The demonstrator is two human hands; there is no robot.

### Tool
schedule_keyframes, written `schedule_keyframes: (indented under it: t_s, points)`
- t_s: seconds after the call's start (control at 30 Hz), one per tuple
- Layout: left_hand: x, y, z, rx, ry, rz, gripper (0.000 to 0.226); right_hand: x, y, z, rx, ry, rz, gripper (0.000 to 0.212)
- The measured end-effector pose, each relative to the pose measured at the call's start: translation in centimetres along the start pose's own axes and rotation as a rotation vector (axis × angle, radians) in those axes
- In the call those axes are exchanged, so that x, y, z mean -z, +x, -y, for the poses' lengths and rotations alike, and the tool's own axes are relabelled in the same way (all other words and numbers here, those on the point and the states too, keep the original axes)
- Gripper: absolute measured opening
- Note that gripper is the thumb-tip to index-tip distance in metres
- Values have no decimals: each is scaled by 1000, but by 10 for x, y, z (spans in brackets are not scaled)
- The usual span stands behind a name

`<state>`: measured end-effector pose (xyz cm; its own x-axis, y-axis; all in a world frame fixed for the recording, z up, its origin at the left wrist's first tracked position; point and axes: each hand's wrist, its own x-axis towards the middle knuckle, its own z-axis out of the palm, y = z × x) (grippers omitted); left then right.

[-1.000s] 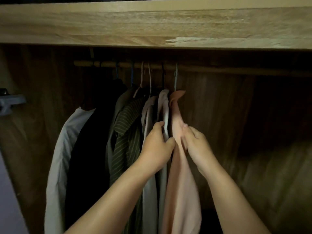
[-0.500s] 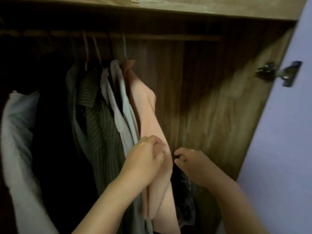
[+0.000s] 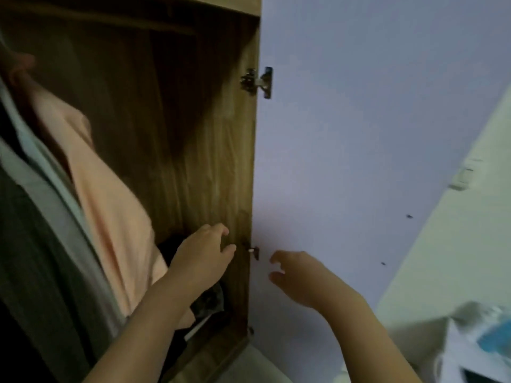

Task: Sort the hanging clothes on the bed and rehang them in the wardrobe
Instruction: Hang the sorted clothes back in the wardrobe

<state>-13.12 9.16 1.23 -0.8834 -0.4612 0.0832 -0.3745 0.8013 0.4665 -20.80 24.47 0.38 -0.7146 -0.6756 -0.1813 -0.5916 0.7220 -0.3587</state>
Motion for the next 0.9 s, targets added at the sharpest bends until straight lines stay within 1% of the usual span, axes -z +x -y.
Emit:
schedule_keyframes:
  t_s: [0.2,0.27,0.37,0.5,0.6,0.67,0.77,0.9]
  points:
    - [-63,-36,-82,-91,-60,122,40,3,-77,-81,-149,-3,-7,43]
    - [-86,-48,-103,-131,-79,197,42,3,-103,-107,-195,-1,-39,41]
    - [-114,-66,-132,-217,-110,357,43,2,-140,-140,-272,11,-82,37]
    - [-143,-85,-176,-386,-91,500,39,0,-184,-175,-405,24,-138,35]
    - [-165,-93,-208,-515,-87,566,34,-3,-213,-198,-545,56,-167,33]
    - [-182,-93,-225,-600,-72,596,35,-7,-231,-211,-641,57,-201,30]
    - [-201,-96,-248,-749,-20,667,39,-11,-261,-224,-782,56,-249,33]
    - [-220,-104,-276,-975,62,760,39,-22,-305,-233,-984,34,-282,37]
